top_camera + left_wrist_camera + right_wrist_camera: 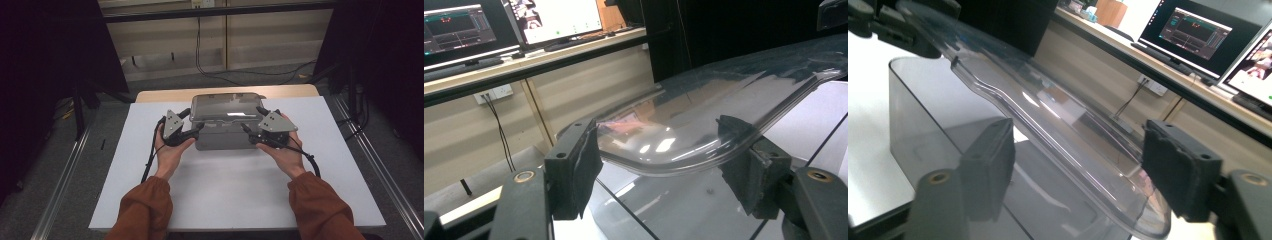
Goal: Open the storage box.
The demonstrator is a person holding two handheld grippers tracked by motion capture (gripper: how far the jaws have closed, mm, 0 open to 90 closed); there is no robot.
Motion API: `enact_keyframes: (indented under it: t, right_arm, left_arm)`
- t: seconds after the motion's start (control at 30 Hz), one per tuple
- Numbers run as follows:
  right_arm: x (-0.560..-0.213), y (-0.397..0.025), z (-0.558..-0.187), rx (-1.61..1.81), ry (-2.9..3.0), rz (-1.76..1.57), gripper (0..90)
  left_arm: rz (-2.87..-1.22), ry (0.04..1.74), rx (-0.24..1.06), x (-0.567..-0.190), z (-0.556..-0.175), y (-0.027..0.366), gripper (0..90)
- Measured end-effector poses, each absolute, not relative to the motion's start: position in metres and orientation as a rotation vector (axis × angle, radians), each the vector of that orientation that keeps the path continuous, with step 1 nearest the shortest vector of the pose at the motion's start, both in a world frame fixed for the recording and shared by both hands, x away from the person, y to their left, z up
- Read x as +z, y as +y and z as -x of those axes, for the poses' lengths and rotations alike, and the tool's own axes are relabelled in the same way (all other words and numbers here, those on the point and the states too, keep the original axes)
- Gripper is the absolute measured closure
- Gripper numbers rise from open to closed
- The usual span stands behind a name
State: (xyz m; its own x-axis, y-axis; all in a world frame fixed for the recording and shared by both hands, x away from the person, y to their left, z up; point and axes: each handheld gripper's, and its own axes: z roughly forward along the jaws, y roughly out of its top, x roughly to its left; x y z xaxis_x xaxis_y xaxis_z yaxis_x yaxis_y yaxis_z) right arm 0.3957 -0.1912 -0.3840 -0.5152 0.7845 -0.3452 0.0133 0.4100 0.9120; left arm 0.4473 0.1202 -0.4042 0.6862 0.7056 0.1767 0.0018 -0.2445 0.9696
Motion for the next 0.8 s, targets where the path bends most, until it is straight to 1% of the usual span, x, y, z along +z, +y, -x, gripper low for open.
enact_keyframes:
  t: [0.23, 0.43, 0.57, 0.63, 0.67, 0.7, 0.8]
  right_arm:
    - [-0.383, -0.204, -0.401, 1.269, 1.830, -0.754, 24.5]
    - [-0.383, -0.210, -0.405, 1.320, 1.822, -0.800, 20.6]
    - [-0.383, -0.212, -0.408, 1.346, 1.796, -0.823, 16.2]
    - [-0.383, -0.213, -0.410, 1.366, 1.797, -0.829, 17.5]
    - [-0.384, -0.212, -0.411, 1.372, 1.801, -0.830, 20.5]
    - [-0.384, -0.212, -0.411, 1.365, 1.802, -0.826, 21.7]
    - [-0.385, -0.213, -0.413, 1.365, 1.793, -0.828, 22.9]
  left_arm:
    - [-1.689, 0.578, 0.725, -0.400, -0.450, 0.120, 33.8]
    - [-1.671, 0.586, 0.723, -0.396, -0.451, 0.120, 33.8]
    - [-1.660, 0.592, 0.712, -0.394, -0.452, 0.119, 34.1]
    - [-1.656, 0.591, 0.713, -0.392, -0.454, 0.119, 34.1]
    - [-1.665, 0.589, 0.718, -0.391, -0.454, 0.120, 34.0]
    - [-1.660, 0.586, 0.709, -0.391, -0.454, 0.119, 34.1]
    - [-1.653, 0.595, 0.701, -0.389, -0.455, 0.120, 34.1]
